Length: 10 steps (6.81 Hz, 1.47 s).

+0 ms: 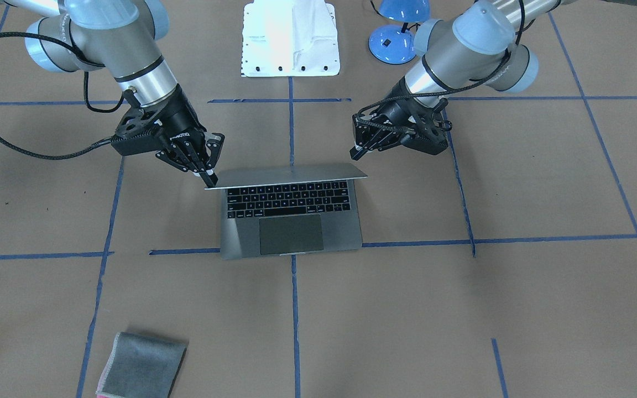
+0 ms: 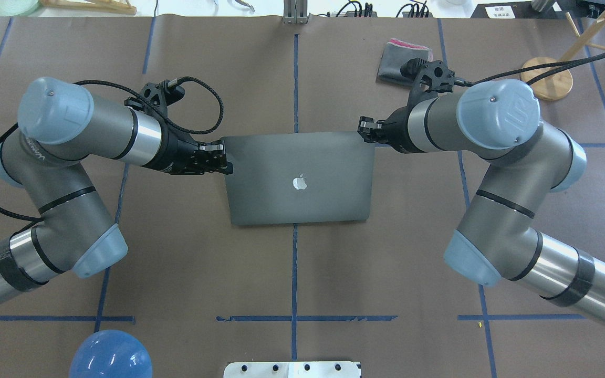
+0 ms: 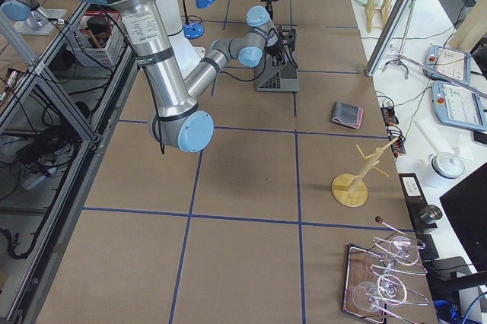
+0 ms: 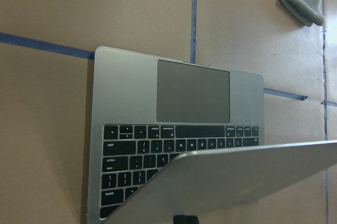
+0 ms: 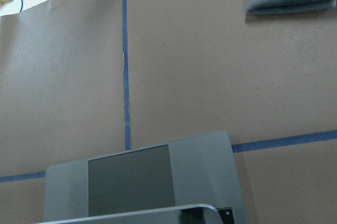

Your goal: Close laptop

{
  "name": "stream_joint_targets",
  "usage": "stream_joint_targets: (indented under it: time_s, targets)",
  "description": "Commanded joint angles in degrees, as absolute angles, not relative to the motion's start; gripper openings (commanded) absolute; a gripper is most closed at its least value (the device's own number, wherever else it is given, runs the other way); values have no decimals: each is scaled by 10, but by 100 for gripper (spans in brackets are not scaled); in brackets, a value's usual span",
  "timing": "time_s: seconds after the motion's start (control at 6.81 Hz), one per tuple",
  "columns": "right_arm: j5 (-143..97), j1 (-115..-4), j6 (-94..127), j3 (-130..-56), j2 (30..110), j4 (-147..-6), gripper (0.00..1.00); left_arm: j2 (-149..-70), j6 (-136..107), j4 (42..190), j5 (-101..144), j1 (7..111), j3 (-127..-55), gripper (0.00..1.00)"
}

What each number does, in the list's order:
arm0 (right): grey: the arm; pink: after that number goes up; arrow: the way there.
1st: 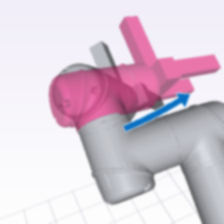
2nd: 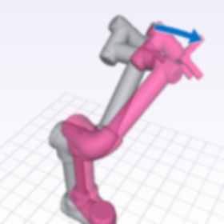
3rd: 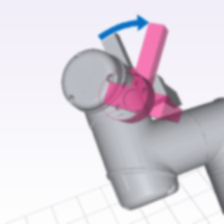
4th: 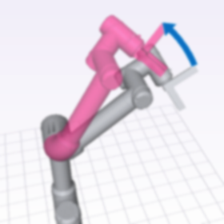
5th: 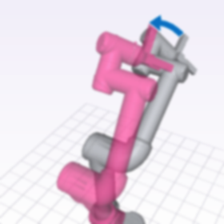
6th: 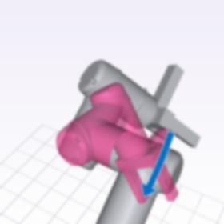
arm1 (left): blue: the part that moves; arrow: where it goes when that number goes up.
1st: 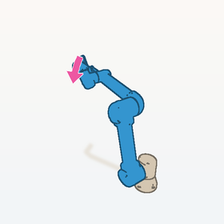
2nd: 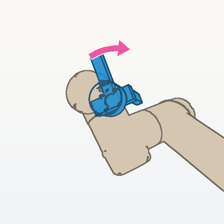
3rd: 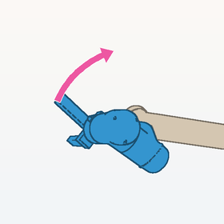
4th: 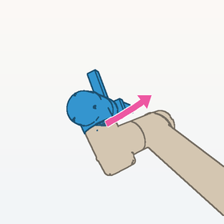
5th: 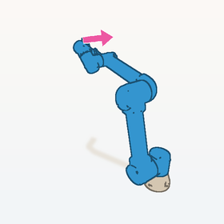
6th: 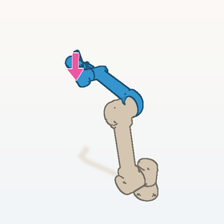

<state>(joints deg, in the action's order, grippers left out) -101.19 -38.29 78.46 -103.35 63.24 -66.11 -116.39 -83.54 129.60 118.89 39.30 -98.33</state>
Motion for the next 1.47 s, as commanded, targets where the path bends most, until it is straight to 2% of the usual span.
stream_joint_targets:
  time_s: [0.0, 0.44, 0.59, 0.88, 1.03, 1.17, 1.32]
  targets:
    - [-1012, -388, 783, -944, 579, -660, 0, -1192, -835, 1298, 1163, 394, -930, 0]
    - [-1012, -386, 777, -822, 525, -657, 0, -1252, -824, 1301, 1121, 387, -797, 0]
    - [-1012, -383, 765, -803, 521, -657, 0, -1267, -790, 1300, 1103, 379, -760, 0]
    - [-1013, -385, 763, -803, 506, -658, 3, -1268, -786, 1301, 1103, 381, -763, 0]
    - [-1041, -399, 766, -808, 502, -660, 19, -1267, -787, 1298, 1109, 389, -775, 5]
    - [-1096, -421, 766, -809, 507, -664, 93, -1262, -786, 1297, 1161, 409, -781, 77]
    - [-1113, -441, 762, -815, 511, -673, 99, -1254, -786, 1295, 1168, 424, -797, 99]
